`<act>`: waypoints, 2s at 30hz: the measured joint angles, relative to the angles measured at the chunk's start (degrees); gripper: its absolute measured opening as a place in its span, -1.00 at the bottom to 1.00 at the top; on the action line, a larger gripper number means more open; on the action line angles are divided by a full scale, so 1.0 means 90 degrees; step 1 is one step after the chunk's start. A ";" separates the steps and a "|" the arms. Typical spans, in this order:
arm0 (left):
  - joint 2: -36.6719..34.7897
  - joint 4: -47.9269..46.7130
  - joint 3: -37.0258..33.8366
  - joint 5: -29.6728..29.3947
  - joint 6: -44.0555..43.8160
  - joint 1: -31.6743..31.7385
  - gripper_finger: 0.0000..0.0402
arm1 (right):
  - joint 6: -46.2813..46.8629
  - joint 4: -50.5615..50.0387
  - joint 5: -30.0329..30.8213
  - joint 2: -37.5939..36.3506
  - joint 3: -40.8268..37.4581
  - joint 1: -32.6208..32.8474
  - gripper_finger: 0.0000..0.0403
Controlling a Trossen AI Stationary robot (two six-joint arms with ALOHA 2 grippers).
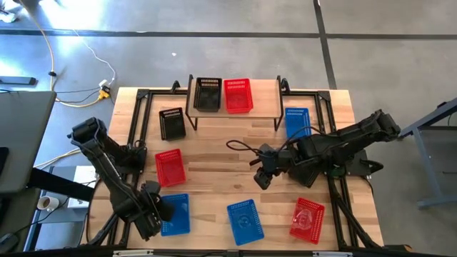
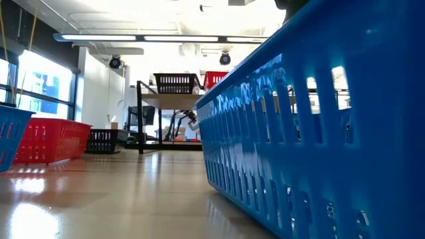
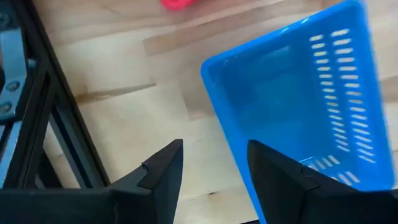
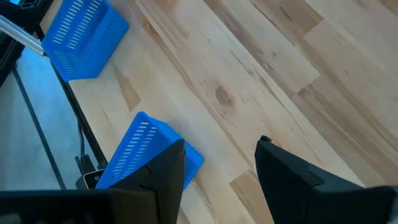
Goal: Stack baskets on shelf by color
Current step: Put the bottom left blue bin on the shelf
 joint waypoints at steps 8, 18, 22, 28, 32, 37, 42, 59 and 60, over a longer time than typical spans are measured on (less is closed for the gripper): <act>0.0380 0.0460 0.0000 0.0046 -0.0060 -0.0018 -0.15 | -0.0062 0.0000 0.0000 0.0000 0.0002 0.0001 -0.12; 0.0999 0.0834 0.0000 0.0311 -0.0091 0.0027 -0.15 | -0.0119 0.0002 -0.0010 -0.0002 0.0002 0.0001 -0.12; 0.1098 0.1022 0.0000 0.0311 -0.0093 0.0093 -0.19 | -0.0121 0.0022 -0.0019 -0.0002 0.0002 0.0001 -0.12; 0.1173 0.1128 0.0000 0.0304 0.0015 0.0165 -0.47 | -0.0166 0.0144 -0.0070 -0.0002 0.0002 0.0001 -0.12; 0.1173 0.1132 0.0000 0.0300 0.0028 0.0158 -0.72 | -0.0166 0.0146 -0.0133 -0.0002 0.0002 0.0001 -0.12; 0.1170 0.1132 0.0000 0.0241 0.0057 0.0165 -0.95 | -0.0312 0.0148 -0.0156 -0.0002 0.0002 0.0001 -0.12; 0.1169 0.1156 0.0000 0.0217 0.0057 0.0162 -0.95 | -0.0333 0.0148 -0.0187 -0.0002 0.0002 0.0001 -0.12; 0.1144 -0.0410 0.1655 -0.1449 0.0558 0.0303 -0.99 | -0.1051 0.0840 -0.0240 -0.0002 0.0004 0.0008 -0.12; 0.1144 -0.0555 0.1747 -0.1545 0.0602 0.0331 -0.99 | -0.1114 0.0896 -0.0240 -0.0002 0.0004 0.0008 -0.12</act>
